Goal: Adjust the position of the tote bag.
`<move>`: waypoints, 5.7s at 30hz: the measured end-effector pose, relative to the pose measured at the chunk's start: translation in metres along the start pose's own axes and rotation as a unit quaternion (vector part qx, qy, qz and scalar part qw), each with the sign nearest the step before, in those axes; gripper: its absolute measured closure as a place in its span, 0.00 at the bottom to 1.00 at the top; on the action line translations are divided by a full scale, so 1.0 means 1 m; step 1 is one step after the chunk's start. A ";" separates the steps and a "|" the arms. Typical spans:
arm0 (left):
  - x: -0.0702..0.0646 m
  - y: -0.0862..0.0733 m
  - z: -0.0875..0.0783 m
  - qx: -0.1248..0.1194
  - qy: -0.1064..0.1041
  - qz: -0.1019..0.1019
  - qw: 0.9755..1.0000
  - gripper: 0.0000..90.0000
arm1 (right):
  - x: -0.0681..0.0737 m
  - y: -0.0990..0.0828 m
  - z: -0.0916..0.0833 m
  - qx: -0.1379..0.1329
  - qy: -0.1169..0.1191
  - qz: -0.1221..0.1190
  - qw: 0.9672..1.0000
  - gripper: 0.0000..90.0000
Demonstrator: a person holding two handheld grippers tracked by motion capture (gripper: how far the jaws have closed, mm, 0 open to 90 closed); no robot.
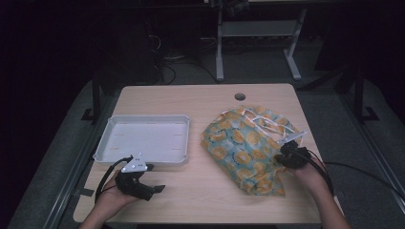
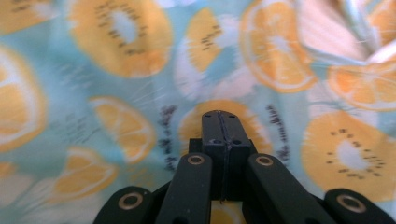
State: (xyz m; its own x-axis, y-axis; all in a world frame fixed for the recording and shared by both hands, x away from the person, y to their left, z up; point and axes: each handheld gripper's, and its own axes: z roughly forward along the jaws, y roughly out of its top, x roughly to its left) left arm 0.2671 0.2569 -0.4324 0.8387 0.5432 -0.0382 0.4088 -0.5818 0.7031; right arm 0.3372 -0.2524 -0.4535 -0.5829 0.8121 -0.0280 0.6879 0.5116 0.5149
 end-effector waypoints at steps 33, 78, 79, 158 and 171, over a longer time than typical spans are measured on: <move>-0.005 0.002 0.002 0.003 -0.004 0.003 1.000 0.15 | 0.074 -0.006 -0.067 -0.044 0.092 -0.017 0.995 1.00; 0.019 0.123 0.042 -0.029 0.020 -0.007 0.999 0.15 | 0.010 -0.017 -0.015 0.033 0.028 -0.020 0.999 1.00; 0.022 0.128 0.044 -0.029 0.020 -0.008 0.999 0.15 | 0.010 -0.017 -0.015 0.030 0.029 -0.022 0.999 1.00; 0.101 0.204 0.218 0.107 0.021 -0.113 0.988 0.99 | -0.070 0.026 0.022 -0.041 -0.035 0.108 0.993 1.00; 0.090 0.221 0.172 0.013 -0.013 -0.116 0.993 0.99 | -0.064 0.031 -0.027 -0.125 -0.030 0.103 0.986 1.00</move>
State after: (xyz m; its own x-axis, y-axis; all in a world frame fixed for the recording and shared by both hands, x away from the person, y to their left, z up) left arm 0.4946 0.0729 -0.4029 0.7295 0.6491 -0.2158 0.6012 -0.4579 0.6549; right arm 0.3842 -0.2962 -0.4130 -0.4100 0.9106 0.0528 0.6566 0.2545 0.7100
